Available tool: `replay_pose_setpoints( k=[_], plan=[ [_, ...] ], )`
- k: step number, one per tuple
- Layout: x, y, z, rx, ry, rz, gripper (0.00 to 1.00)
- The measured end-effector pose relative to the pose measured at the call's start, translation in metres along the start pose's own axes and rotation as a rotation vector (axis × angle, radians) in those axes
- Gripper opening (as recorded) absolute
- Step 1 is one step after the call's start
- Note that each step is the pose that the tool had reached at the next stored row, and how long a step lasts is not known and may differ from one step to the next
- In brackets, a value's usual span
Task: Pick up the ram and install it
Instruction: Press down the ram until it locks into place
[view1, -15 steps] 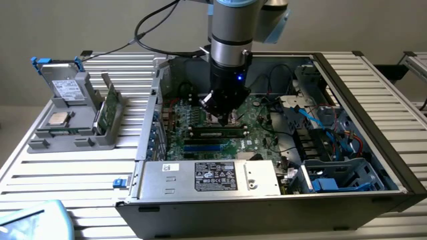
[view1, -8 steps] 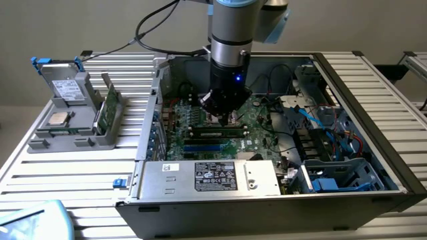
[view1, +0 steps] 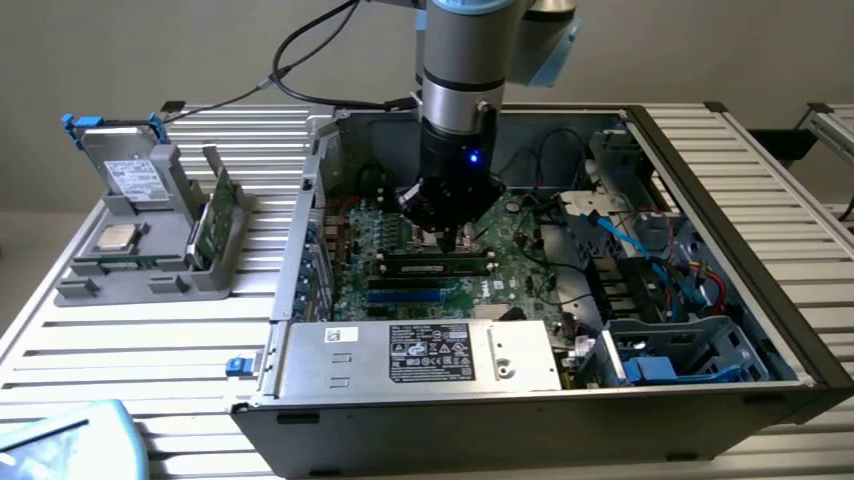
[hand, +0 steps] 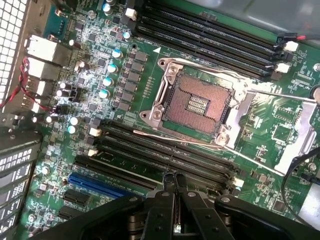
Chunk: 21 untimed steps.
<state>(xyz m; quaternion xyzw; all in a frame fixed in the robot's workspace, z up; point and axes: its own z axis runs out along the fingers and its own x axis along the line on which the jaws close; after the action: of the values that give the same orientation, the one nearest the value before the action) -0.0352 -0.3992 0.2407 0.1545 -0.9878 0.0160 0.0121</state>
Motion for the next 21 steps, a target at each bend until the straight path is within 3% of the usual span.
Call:
replay_pose_setpoints(
  k=[17,21],
  plan=[
    [0.0002,-0.0007,0.0,-0.0012,0.0067,0.194,0.11],
    [0.0009,-0.0028,0.0001,0.0004,0.0079,0.217,0.11]
  ],
)
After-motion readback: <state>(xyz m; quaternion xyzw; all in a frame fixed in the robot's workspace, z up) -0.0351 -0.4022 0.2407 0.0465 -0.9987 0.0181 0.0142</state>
